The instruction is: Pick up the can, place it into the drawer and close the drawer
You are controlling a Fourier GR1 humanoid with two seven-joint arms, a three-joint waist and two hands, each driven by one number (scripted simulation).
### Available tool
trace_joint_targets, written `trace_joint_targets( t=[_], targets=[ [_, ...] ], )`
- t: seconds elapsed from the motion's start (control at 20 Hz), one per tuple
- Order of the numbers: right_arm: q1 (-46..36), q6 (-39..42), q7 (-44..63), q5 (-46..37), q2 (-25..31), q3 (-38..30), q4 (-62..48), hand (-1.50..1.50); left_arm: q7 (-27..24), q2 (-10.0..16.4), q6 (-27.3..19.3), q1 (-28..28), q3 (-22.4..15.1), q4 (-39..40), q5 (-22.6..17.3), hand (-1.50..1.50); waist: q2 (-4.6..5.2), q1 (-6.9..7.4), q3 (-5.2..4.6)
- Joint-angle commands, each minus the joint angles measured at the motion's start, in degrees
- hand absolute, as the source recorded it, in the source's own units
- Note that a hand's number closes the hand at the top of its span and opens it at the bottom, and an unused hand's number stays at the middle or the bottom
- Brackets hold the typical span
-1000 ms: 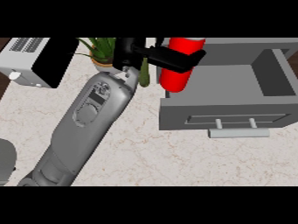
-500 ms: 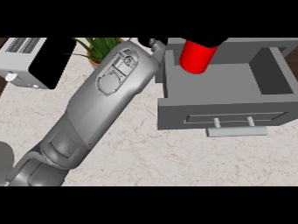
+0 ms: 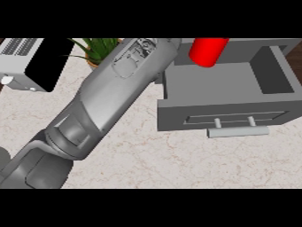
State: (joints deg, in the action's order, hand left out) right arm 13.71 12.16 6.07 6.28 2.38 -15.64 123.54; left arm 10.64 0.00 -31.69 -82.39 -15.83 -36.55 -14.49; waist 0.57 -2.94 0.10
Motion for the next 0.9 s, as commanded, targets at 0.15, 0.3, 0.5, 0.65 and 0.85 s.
trace_joint_targets(
  t=[0.15, 0.3, 0.5, 0.65, 0.85],
  targets=[
    [-0.7, 0.1, -0.6, -1.9, -0.5, 1.7, -0.7, -1.5, -3.1, 0.0, -2.3, -2.0, -6.2, 5.9, -6.5, 1.5, 0.23, -1.42, 0.04],
    [-3.2, -1.4, 0.6, -2.2, -0.4, 1.5, -1.0, -1.5, -4.4, 0.0, -1.8, -3.0, -6.8, 8.8, -8.6, 1.5, 0.53, -2.0, 0.06],
    [-3.2, -0.6, -1.7, -1.2, -0.3, 0.4, -3.8, -1.5, -7.1, 0.0, -1.6, -3.8, -8.0, 12.2, -9.1, 1.5, 0.6, -1.99, 0.08],
    [-5.2, -0.3, -1.1, -0.1, 1.1, -0.8, -5.9, -1.5, -9.1, 0.0, -5.2, -1.0, -11.7, 11.1, -11.0, 1.5, 0.79, -3.05, 0.12],
    [-5.9, -2.1, -1.7, -3.4, -0.8, 1.8, -4.9, -1.5, -12.6, 0.0, -2.5, 0.0, -12.9, 12.7, -11.7, 1.5, 0.86, -2.21, 0.06]
  ],
)
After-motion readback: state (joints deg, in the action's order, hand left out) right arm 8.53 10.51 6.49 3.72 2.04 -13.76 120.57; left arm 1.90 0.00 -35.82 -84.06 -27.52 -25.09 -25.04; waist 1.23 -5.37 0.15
